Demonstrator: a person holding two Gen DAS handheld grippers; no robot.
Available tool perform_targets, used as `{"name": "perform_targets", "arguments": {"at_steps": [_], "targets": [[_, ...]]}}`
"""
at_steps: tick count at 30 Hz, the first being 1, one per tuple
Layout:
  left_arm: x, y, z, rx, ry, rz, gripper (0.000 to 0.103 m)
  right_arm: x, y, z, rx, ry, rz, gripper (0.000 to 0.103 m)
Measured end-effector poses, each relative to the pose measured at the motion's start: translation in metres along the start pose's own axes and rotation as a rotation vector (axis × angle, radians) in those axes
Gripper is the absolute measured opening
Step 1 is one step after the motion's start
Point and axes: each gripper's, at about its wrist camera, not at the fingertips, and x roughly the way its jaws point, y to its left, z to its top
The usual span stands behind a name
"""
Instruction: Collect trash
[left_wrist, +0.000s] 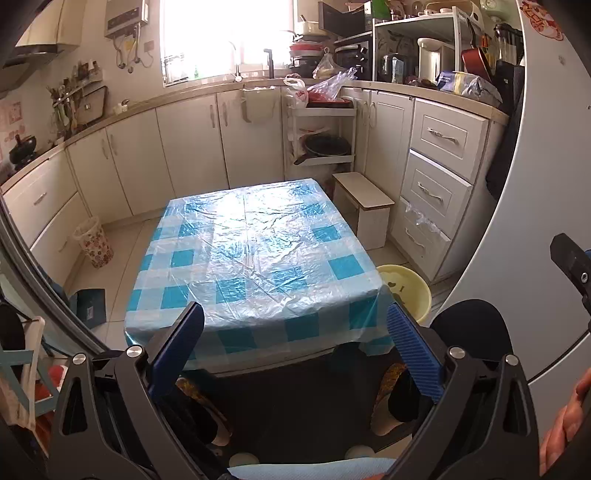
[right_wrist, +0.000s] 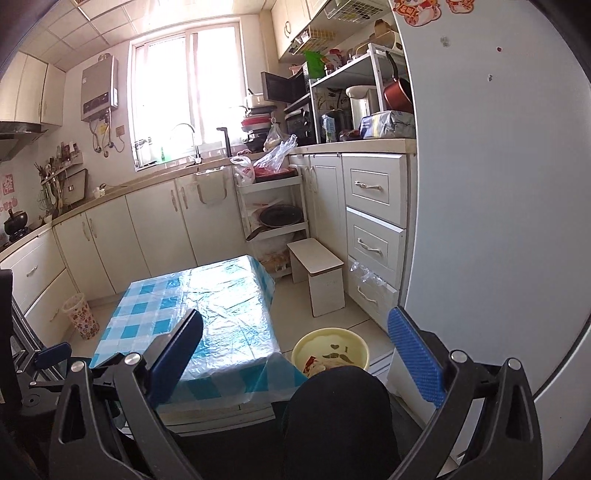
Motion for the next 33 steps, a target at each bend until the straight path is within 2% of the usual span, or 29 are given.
{"name": "perform_targets", "arguments": {"at_steps": [8,16,33], "targets": [[-0.019,-0.009,0.000,0.029,-0.033,-0.008,0.095,-0.024,0.007,-0.010,-0.035,-0.026,-0.015,0.096],[-0.032,-0.017,-0.003,0.045,-0.046,-0.010,0.095,-0.031,0.001,-0.010,-0.027,-0.046,-0.010,0.096],[-0.033,-0.019,-0.004,0.047,-0.027,-0.024,0.095,-0.034,-0.002,-0.012,-0.022,-0.051,-0.001,0.096]]}}
